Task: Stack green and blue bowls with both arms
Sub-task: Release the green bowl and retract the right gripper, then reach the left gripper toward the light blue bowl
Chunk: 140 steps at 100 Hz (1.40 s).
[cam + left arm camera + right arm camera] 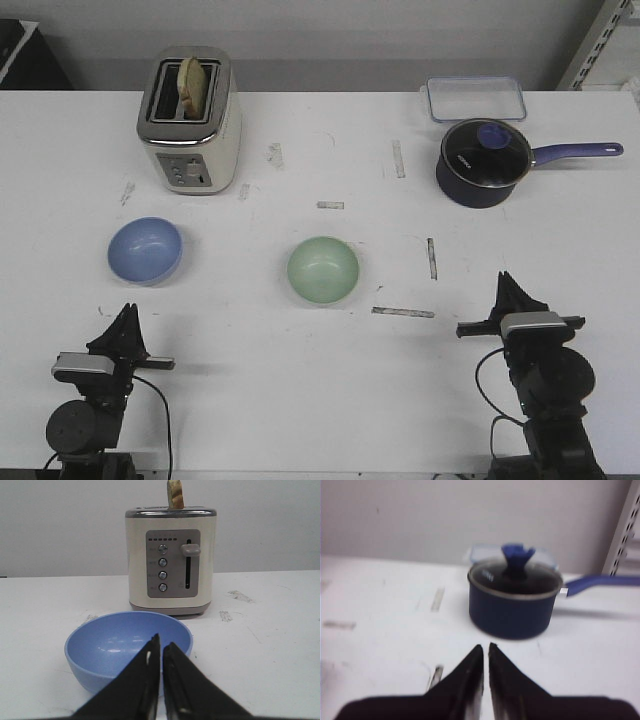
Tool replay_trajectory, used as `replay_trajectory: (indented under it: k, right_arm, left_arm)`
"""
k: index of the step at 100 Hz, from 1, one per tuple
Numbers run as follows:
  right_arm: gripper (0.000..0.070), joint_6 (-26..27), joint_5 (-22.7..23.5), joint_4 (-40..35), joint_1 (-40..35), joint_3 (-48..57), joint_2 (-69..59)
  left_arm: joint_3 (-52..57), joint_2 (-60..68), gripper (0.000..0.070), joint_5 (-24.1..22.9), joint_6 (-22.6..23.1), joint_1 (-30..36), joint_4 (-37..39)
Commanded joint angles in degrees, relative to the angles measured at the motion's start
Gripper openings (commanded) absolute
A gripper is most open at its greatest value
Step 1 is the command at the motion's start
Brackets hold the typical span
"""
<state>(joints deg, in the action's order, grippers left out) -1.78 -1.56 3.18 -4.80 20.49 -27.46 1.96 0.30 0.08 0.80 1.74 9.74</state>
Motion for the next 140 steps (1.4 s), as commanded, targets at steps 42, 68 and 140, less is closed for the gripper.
replay_trajectory:
  k: [42, 68, 140]
  right_arm:
    - [0.0007, -0.6, 0.0, 1.1, 0.0, 0.4, 6.2]
    - [0.0007, -0.6, 0.0, 1.0, 0.0, 0.4, 6.5]
    - [0.0007, -0.6, 0.0, 1.1, 0.0, 0.4, 6.5]
  left_arm:
    - [-1.2, -0.1, 0.0001, 0.1, 0.7, -0.1, 0.7]
    - [-0.7, -0.1, 0.0001, -0.2, -2.1, -0.1, 0.9]
    - [32.5, 35.1, 0.0001, -1.9, -2.1, -0.1, -18.3]
